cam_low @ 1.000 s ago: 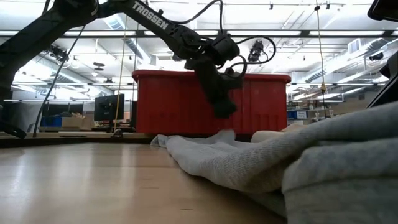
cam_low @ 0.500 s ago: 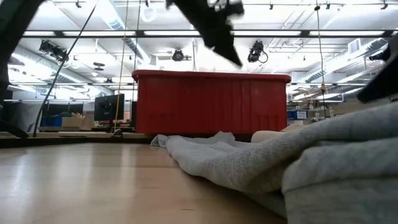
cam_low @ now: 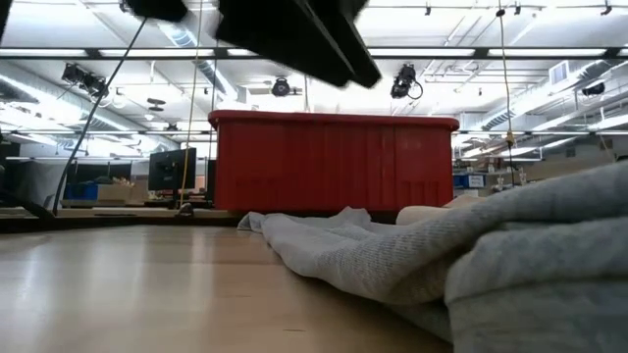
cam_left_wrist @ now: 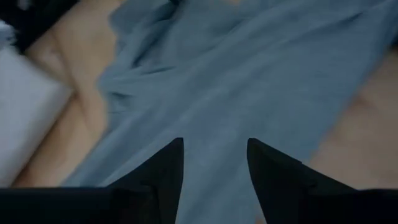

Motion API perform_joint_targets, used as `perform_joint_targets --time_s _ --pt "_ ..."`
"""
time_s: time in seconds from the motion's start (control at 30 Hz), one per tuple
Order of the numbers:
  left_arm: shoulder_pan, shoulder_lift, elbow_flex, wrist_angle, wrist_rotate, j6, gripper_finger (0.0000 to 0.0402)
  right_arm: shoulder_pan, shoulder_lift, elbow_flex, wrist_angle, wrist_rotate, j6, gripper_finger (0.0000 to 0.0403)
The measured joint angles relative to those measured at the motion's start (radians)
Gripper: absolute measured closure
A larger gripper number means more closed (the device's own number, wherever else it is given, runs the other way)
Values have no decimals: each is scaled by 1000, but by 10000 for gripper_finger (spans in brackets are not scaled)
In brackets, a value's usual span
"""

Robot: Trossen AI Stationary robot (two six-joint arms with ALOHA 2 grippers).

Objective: Fold Laundry from Bin
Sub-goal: Fold the gray shirt

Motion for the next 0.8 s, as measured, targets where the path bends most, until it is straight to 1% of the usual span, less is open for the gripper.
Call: perform_joint_targets --time_s 0.03,0.07,0.23,0.37,0.43,0.5,0.57,0.63,0.67,0.7,0.73,0.8 --pt "-22 0 0 3 -9 -25 219 -2 -10 0 -23 -45 31 336" --pt "-42 -1 0 8 -12 -49 219 -3 -18 0 -38 -68 57 336" --pt "-95 6 0 11 -12 -160 219 4 -25 0 -82 -81 77 336" --pt "-100 28 0 63 -12 -227 219 -12 -23 0 -110 -161 72 336" --pt "-103 45 1 117 -12 -256 219 -22 -23 0 -110 -150 84 336" --pt "-103 55 1 128 -12 -262 219 -27 -22 0 -113 -107 109 336" --pt "-103 61 1 150 -12 -275 219 -25 -22 1 -128 -88 134 336" --pt "-106 64 1 163 -12 -302 219 -5 -22 -5 -172 -43 172 336" --pt "-106 64 1 164 -12 -318 219 9 -22 -15 -175 -10 196 336" --pt "-109 65 1 167 -12 -338 219 19 -22 -30 -171 -1 217 336" --pt "-110 65 1 169 -12 -358 219 30 -22 -46 -174 -23 240 336" --pt "-116 65 1 177 -13 -395 219 50 -21 -79 -204 -116 314 337"
